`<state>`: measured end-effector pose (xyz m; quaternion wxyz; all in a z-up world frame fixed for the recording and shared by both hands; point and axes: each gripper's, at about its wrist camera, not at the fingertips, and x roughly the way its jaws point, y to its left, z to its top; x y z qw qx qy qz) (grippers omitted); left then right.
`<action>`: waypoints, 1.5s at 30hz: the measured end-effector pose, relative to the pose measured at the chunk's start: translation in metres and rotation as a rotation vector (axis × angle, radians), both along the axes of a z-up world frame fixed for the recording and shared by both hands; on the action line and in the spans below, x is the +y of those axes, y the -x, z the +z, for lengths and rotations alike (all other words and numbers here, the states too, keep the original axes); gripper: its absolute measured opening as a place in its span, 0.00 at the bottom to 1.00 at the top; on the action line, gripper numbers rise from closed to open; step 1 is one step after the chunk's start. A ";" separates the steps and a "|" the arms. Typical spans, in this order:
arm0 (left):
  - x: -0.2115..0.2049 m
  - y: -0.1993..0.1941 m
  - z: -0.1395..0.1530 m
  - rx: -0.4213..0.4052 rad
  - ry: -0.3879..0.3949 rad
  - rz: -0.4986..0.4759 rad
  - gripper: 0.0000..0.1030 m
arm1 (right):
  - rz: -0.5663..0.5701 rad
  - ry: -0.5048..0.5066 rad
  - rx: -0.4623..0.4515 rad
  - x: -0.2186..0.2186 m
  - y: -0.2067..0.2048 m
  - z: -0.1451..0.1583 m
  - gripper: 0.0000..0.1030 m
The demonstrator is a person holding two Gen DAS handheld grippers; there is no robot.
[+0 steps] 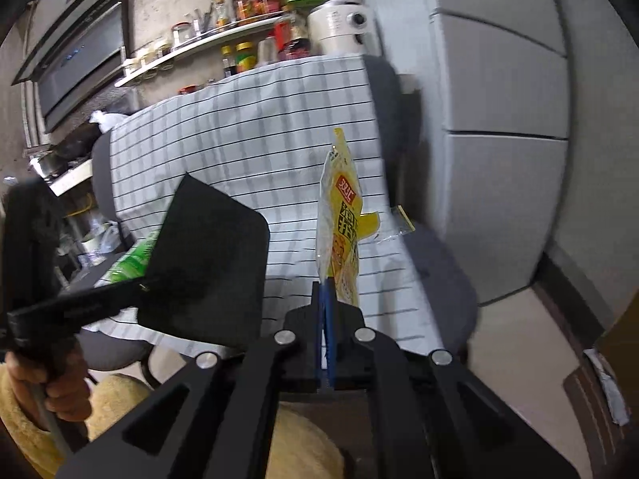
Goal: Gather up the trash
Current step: 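Carry packet and pouch to the pink bin and open the right gripper, then grasp the black pouch with the right gripper while the left gripper releases it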
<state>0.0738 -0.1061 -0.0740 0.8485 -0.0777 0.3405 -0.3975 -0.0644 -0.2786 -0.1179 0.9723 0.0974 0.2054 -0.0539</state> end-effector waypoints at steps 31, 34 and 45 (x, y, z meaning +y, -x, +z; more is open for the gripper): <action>-0.095 0.003 -0.082 0.199 -0.110 -0.151 0.02 | -0.249 -0.270 0.403 -0.099 0.061 -0.148 0.45; -0.088 -0.003 -0.085 0.197 -0.132 -0.114 0.03 | -0.156 -0.285 0.281 -0.093 0.048 -0.121 0.45; -0.053 -0.017 -0.088 0.226 -0.119 -0.022 0.30 | 0.048 -0.210 0.245 -0.045 -0.048 -0.092 0.45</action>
